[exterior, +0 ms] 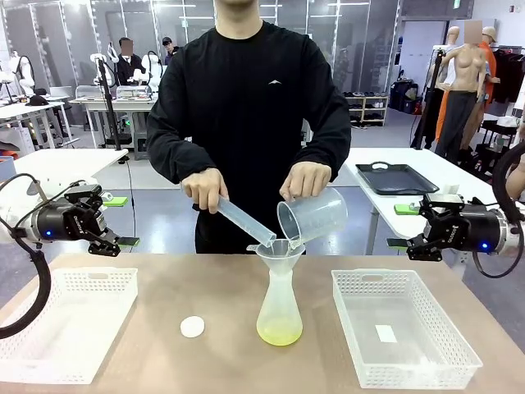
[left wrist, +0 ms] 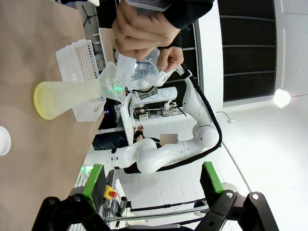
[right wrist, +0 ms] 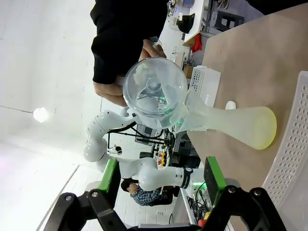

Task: Prepare the solutions needed for the experiment.
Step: Once the solution is in the Big flask , pick up the Plastic Funnel and place it back into the right Organizing basket.

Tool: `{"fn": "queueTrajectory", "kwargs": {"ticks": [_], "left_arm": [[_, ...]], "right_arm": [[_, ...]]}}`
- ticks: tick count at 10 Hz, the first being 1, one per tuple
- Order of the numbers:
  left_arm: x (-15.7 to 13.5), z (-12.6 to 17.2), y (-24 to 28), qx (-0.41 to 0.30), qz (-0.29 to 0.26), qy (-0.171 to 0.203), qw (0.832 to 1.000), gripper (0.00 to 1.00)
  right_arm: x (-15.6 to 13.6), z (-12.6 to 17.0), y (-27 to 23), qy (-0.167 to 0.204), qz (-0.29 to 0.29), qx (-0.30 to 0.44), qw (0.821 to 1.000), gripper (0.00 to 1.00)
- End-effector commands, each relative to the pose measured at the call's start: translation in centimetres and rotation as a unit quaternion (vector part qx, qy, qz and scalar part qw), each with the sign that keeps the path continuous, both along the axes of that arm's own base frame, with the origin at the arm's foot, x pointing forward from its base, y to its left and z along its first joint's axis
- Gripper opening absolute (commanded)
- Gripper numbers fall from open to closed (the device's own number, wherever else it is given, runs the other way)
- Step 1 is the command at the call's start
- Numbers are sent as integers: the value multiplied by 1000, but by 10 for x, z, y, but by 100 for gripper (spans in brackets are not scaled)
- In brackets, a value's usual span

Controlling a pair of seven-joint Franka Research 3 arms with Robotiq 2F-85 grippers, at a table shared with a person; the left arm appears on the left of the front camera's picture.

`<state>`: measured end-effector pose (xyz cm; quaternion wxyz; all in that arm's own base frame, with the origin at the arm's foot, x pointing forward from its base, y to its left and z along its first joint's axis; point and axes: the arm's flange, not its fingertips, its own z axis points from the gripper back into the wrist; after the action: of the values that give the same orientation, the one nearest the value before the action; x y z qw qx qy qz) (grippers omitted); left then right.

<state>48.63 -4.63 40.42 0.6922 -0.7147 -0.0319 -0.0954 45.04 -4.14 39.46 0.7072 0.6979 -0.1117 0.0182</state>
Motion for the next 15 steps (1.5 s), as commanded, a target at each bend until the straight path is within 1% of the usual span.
{"fn": "queueTrajectory", "kwargs": {"ticks": [1, 15], "left_arm": [[-1, 2, 0, -2, -2, -2, 1000, 100], [-1, 2, 0, -2, -2, -2, 1000, 100]], "right_arm": [[-1, 2, 0, -2, 1, 0, 1000, 88], [-1, 2, 0, -2, 1, 0, 1000, 88]]}}
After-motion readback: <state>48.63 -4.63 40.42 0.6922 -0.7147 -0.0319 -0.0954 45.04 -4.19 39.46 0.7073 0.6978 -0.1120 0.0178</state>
